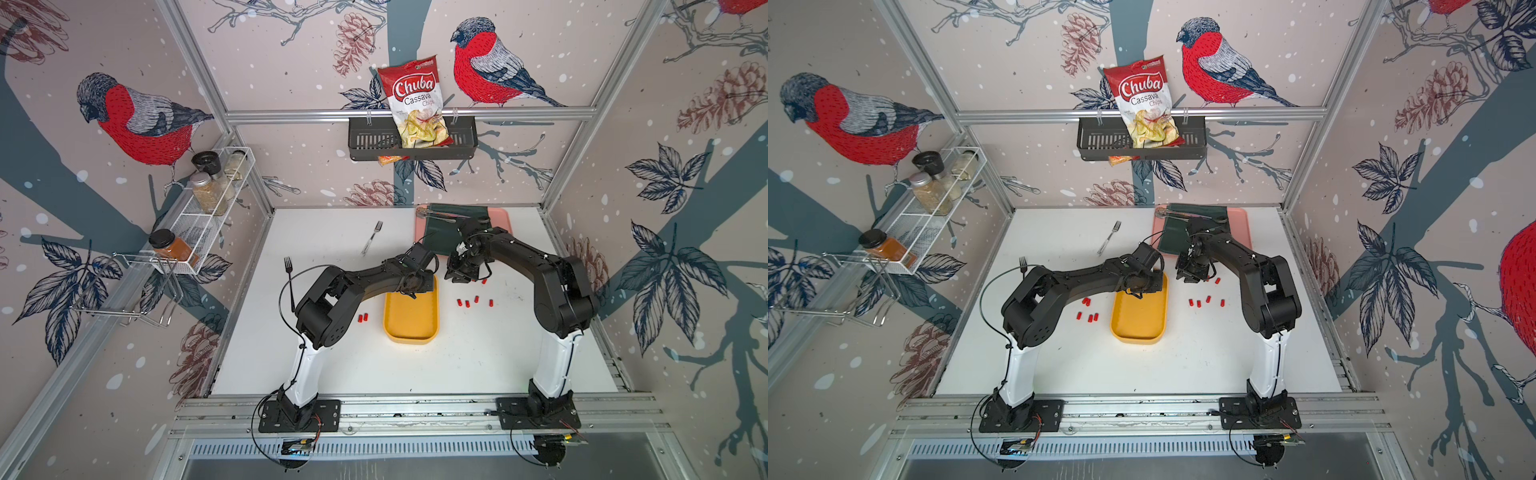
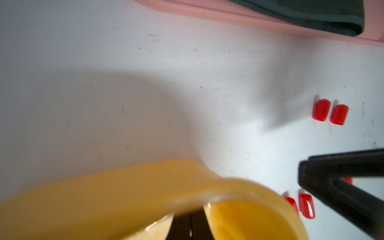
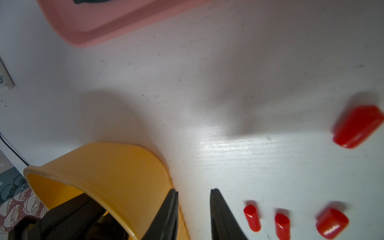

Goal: Take the screw protection sleeves out of the storage box
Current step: Pick up the screw protection sleeve from the storage box, then place the screw protection sleeve at the center of the board.

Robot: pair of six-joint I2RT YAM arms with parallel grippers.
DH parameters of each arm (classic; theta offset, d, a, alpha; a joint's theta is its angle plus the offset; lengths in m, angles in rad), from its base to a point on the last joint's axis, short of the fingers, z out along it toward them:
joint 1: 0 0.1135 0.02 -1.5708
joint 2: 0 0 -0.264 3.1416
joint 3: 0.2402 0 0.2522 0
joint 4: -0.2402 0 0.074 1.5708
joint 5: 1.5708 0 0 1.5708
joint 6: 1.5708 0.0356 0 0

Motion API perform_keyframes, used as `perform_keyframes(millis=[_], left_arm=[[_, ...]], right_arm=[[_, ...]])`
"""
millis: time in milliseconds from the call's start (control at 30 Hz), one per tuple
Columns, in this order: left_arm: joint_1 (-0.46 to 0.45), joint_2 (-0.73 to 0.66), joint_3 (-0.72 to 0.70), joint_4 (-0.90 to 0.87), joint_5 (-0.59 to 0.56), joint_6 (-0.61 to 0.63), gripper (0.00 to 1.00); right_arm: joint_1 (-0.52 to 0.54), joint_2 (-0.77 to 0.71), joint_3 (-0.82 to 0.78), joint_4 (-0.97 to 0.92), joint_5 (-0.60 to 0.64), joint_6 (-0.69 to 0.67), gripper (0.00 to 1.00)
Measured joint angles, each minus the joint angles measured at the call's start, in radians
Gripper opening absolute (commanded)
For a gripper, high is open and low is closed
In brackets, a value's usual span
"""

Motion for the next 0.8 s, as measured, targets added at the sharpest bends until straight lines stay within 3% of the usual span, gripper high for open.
perform_keyframes(millis=[333,633,800], left_arm=[[0.005,-0.153,-0.054,0.006,-0.03,-0.029,0.0],[0.18,-0.503,-0.349,-0.02,-0.1,-0.077,0.0],[0.23,-0.603,-0.497,-0.061,-0.132,-0.069,0.0]], right_arm=[[0.0,0.0,0.011,-0.014,0.007,-0.002,0.31],[0.005,0.0,0.027,-0.027,0.015,-0.008,0.31],[0.017,0.005,0.063,-0.042,0.026,-0.026,0.31]])
